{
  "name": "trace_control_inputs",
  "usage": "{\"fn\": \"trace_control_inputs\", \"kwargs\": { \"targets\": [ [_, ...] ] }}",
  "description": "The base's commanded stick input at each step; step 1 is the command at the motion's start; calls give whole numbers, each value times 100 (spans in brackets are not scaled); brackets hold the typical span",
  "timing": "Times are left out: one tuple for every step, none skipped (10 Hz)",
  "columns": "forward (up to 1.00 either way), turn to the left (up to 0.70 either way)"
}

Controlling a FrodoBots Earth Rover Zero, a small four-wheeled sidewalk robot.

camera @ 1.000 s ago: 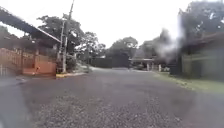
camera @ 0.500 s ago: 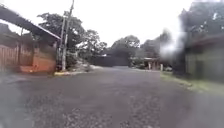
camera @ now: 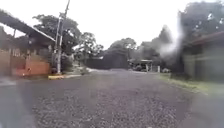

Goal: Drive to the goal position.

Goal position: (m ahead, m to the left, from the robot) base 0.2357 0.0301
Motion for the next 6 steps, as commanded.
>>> {"fn": "trace_control_inputs", "kwargs": {
  "targets": [
    [70,-35],
    [70,-31],
    [70,-6],
    [70,0],
    [70,0],
    [70,0]
  ]
}}
